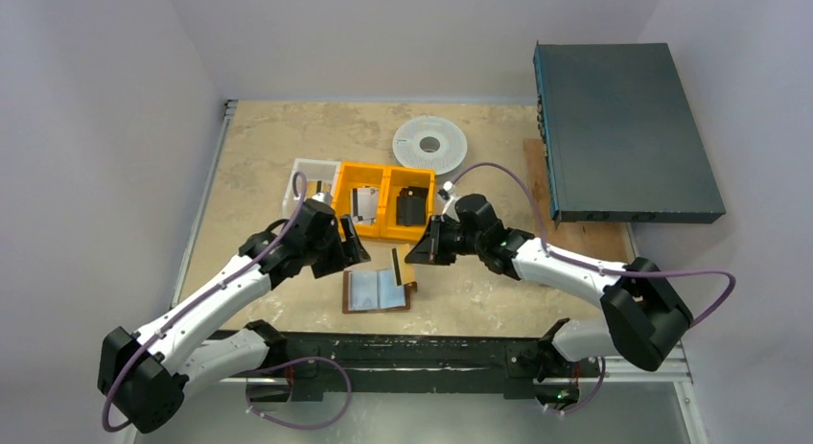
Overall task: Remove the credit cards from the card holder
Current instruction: Place the credit card in the storage box.
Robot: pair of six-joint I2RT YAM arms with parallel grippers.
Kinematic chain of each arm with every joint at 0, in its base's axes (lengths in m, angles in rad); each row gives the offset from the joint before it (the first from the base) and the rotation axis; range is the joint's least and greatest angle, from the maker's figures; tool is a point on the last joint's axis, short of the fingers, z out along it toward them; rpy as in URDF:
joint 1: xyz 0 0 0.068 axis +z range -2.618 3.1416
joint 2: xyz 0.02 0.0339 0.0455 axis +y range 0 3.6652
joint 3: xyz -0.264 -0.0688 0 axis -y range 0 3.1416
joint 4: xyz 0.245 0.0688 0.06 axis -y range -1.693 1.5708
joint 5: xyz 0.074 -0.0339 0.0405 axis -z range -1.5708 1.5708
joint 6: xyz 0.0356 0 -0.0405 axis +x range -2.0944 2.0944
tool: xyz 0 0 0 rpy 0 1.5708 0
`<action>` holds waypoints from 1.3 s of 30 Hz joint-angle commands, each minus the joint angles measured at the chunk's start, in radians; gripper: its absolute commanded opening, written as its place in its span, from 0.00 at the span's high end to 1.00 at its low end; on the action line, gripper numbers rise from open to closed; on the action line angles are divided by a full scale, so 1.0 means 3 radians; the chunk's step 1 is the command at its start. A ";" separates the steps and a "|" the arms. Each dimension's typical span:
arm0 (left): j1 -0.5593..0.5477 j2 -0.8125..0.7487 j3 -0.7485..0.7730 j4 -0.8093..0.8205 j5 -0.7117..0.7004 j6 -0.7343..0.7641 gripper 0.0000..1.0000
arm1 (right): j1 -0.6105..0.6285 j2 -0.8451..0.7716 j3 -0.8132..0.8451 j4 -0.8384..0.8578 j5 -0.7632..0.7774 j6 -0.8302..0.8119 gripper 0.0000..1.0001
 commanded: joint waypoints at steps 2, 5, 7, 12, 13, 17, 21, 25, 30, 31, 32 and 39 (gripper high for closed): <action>0.0216 -0.0260 0.0041 0.0362 0.0592 0.0293 0.30 | -0.0190 -0.0079 0.0205 0.0355 -0.0649 0.0091 1.00; 0.0348 -0.0377 -0.0063 0.0689 0.1011 0.0282 0.32 | -0.0261 -0.0028 0.0224 0.0625 -0.1055 0.0225 1.00; 0.0426 -0.0423 -0.0124 0.0895 0.1255 0.0250 0.33 | -0.0279 -0.0015 0.0217 0.0814 -0.1220 0.0345 1.00; 0.0566 -0.0409 -0.0242 0.1249 0.1716 0.0139 0.39 | -0.0292 0.0000 0.0195 0.1287 -0.1462 0.0656 1.00; 0.0581 -0.0401 -0.0275 0.1326 0.1787 0.0105 0.40 | -0.0291 0.0008 0.0196 0.1352 -0.1491 0.0695 1.00; 0.0607 -0.0387 -0.0390 0.1690 0.2018 -0.0049 0.45 | -0.0295 0.0033 0.0184 0.1484 -0.1526 0.0784 1.00; 0.0615 -0.0377 -0.0454 0.1938 0.2145 -0.0158 0.52 | -0.0291 0.0072 0.0160 0.1553 -0.1536 0.0818 1.00; 0.0615 -0.0318 -0.0471 0.2028 0.2240 -0.0180 0.64 | -0.0295 0.0101 0.0127 0.1613 -0.1536 0.0847 1.00; 0.0615 -0.0261 -0.0486 0.2073 0.2322 -0.0203 0.89 | -0.0295 0.0124 0.0105 0.1607 -0.1508 0.0838 1.00; 0.0614 -0.0263 -0.0485 0.2057 0.2322 -0.0203 0.96 | -0.0295 0.0123 0.0105 0.1585 -0.1491 0.0828 1.00; 0.0611 -0.0264 -0.0483 0.2039 0.2319 -0.0187 1.00 | -0.0290 0.0119 0.0110 0.1534 -0.1460 0.0780 0.96; 0.0614 -0.0292 -0.0218 0.1323 0.1890 0.0157 1.00 | -0.0291 -0.0075 0.0308 0.0503 -0.0947 0.0228 0.09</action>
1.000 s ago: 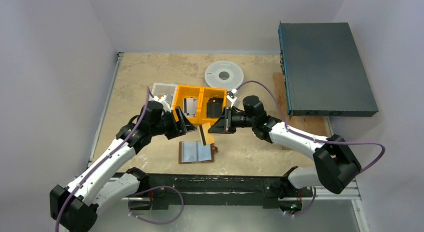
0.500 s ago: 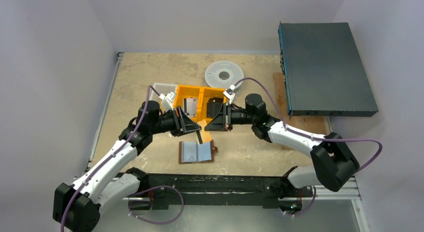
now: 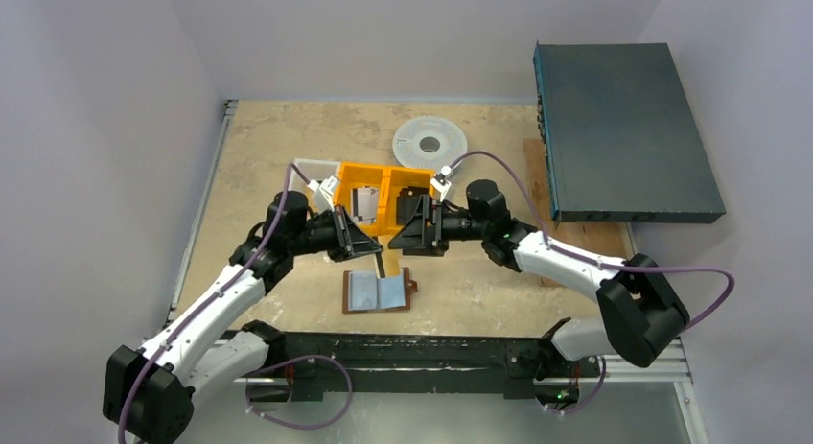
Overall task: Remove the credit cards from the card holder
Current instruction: Place the credit card in the storage box.
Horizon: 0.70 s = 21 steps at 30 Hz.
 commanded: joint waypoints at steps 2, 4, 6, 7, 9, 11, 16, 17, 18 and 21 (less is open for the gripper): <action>-0.0009 0.0003 0.0501 -0.1031 -0.0638 0.0481 1.00 | 0.0003 -0.0275 0.0274 -0.0815 0.0522 -0.0500 0.01; -0.0009 0.0059 0.0812 -0.1553 -0.1075 0.0660 1.00 | 0.0005 -0.0346 0.0361 -0.1112 0.0708 -0.0665 0.01; -0.0012 0.0192 0.1183 -0.2080 -0.1574 0.0827 1.00 | 0.0004 -0.0403 0.0413 -0.1294 0.0915 -0.0761 0.01; -0.0012 0.0280 0.1367 -0.2296 -0.1829 0.0884 1.00 | 0.0003 -0.0424 0.0439 -0.1397 0.0986 -0.0804 0.01; -0.0011 0.0461 0.1656 -0.2571 -0.2248 0.0980 1.00 | 0.0005 -0.0458 0.0484 -0.1532 0.1092 -0.0878 0.01; -0.0009 0.0652 0.1924 -0.2753 -0.2661 0.1085 1.00 | 0.0004 -0.0493 0.0526 -0.1624 0.1163 -0.0937 0.01; -0.0010 0.1198 0.2504 -0.3038 -0.3601 0.1254 1.00 | 0.0006 -0.0558 0.0577 -0.1813 0.1267 -0.1054 0.01; -0.0012 0.1330 0.2623 -0.3104 -0.3769 0.1273 1.00 | 0.0007 -0.0566 0.0579 -0.1830 0.1267 -0.1070 0.01; -0.0012 0.1462 0.2732 -0.3156 -0.3904 0.1288 1.00 | 0.0005 -0.0576 0.0577 -0.1853 0.1268 -0.1078 0.01; -0.0005 0.1832 0.3035 -0.3308 -0.4226 0.1308 1.00 | 0.0005 -0.0610 0.0577 -0.1913 0.1288 -0.1111 0.01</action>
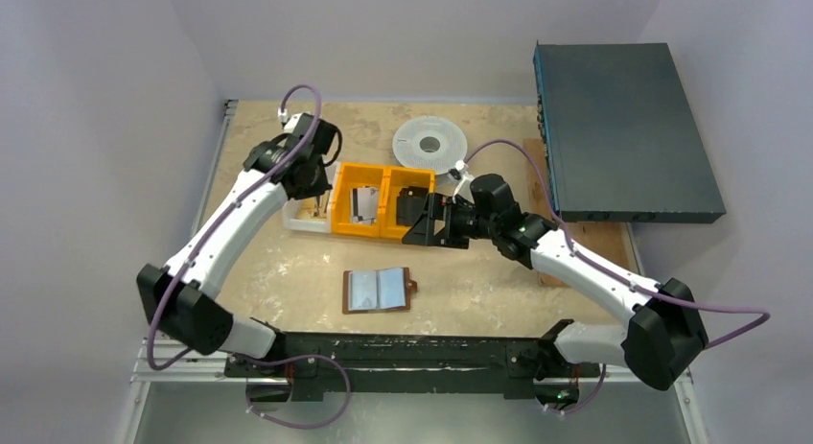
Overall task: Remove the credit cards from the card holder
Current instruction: Place the credit card in the storage box.
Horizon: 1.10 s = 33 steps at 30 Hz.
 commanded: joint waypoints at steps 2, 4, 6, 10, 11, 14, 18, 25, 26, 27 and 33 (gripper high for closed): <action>0.0012 0.0515 0.0477 -0.0333 -0.0920 0.0196 1.00 | 0.0003 -0.0167 0.0151 -0.0206 0.0152 -0.0156 0.01; 0.0040 0.0770 0.0592 -0.0331 -0.1022 0.0257 1.00 | 0.0000 -0.0219 0.0141 -0.0239 0.0189 -0.0165 0.01; 0.0082 0.1005 0.0736 -0.0374 -0.1094 0.0290 1.00 | 0.0003 -0.0264 0.0127 -0.0252 0.0206 -0.0162 0.01; 0.0133 0.1324 0.0871 -0.0265 -0.1037 0.0360 1.00 | 0.0000 -0.0340 0.0090 -0.0266 0.0240 -0.0141 0.01; 0.0142 0.1392 0.0893 -0.0244 -0.1009 0.0361 1.00 | -0.0001 -0.0352 0.0084 -0.0272 0.0244 -0.0131 0.01; 0.0167 0.1587 0.0988 -0.0249 -0.1043 0.0378 1.00 | 0.0002 -0.0381 0.0082 -0.0309 0.0249 -0.0134 0.01; 0.0221 0.1793 0.1078 -0.0268 -0.1070 0.0426 1.00 | 0.0001 -0.0445 0.0058 -0.0322 0.0278 -0.0129 0.01; 0.0295 0.1972 0.1159 -0.0281 -0.1077 0.0511 1.00 | 0.0000 -0.0479 0.0026 -0.0339 0.0309 -0.0134 0.01; 0.0302 0.1979 0.1160 -0.0270 -0.1064 0.0529 0.98 | -0.0003 -0.0474 0.0022 -0.0339 0.0325 -0.0138 0.01; 0.0302 0.1981 0.1158 -0.0256 -0.1058 0.0550 0.96 | 0.0001 -0.0472 0.0021 -0.0339 0.0342 -0.0140 0.01; 0.0312 0.1977 0.1255 -0.0267 -0.1016 0.0635 0.76 | 0.0004 -0.0440 0.0022 -0.0329 0.0392 -0.0112 0.01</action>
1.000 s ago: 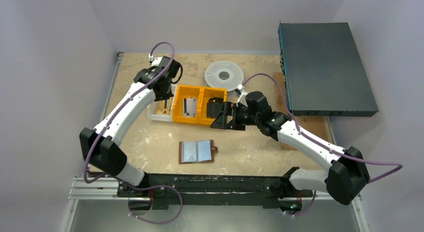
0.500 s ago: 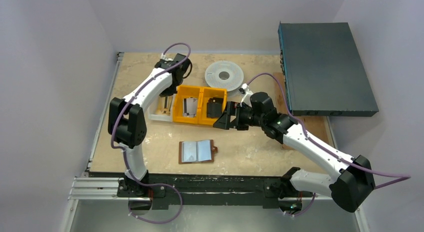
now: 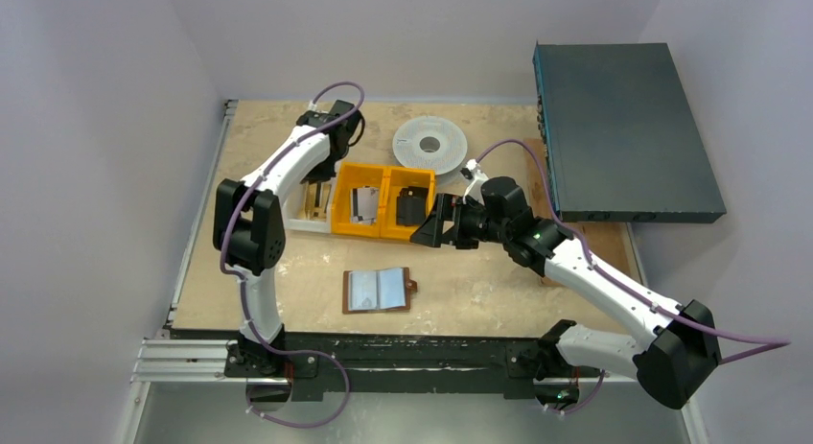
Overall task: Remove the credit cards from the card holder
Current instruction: Place the credit card in the storage box.
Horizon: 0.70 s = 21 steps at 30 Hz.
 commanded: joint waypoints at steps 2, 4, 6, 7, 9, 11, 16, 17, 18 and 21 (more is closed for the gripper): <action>0.0028 -0.0043 0.0229 -0.0018 -0.0011 0.0122 0.71 | -0.0003 -0.0050 0.0029 -0.0014 0.0135 -0.0002 0.01; 0.0028 -0.0089 0.0239 -0.0021 0.0027 0.0127 0.68 | 0.0001 -0.0041 0.0038 -0.0029 0.0150 -0.0015 0.01; 0.0028 -0.0155 0.0240 -0.0029 0.0089 0.0127 0.65 | -0.0001 -0.0016 0.0045 -0.0042 0.0155 -0.0035 0.01; 0.0030 -0.0194 0.0237 -0.0033 0.0120 0.0127 0.65 | 0.0000 -0.0003 0.0043 -0.0042 0.0152 -0.0042 0.01; 0.0031 -0.0282 0.0221 -0.0054 0.0207 0.0123 0.62 | -0.0001 0.0023 0.0039 -0.0031 0.0147 -0.0048 0.01; 0.0024 -0.0393 0.0185 -0.0056 0.0337 0.0104 0.61 | 0.0005 0.0056 0.0027 -0.0009 0.0132 -0.0050 0.01; 0.0023 -0.0851 -0.0104 0.0054 0.0826 0.0068 0.55 | 0.0109 0.0157 0.0031 0.0031 0.0180 -0.0043 0.01; 0.0020 -0.0950 -0.0179 0.0073 0.0951 0.0069 0.54 | 0.0155 0.0181 0.0044 0.0025 0.0214 -0.0043 0.01; 0.0018 -0.1046 -0.0251 0.0082 0.1058 0.0059 0.54 | 0.0227 0.0205 0.0053 0.0015 0.0277 -0.0043 0.01; 0.0017 -0.1396 -0.0585 0.0186 0.1423 0.0008 0.52 | 0.0459 0.0292 0.0067 0.0012 0.0480 -0.0007 0.01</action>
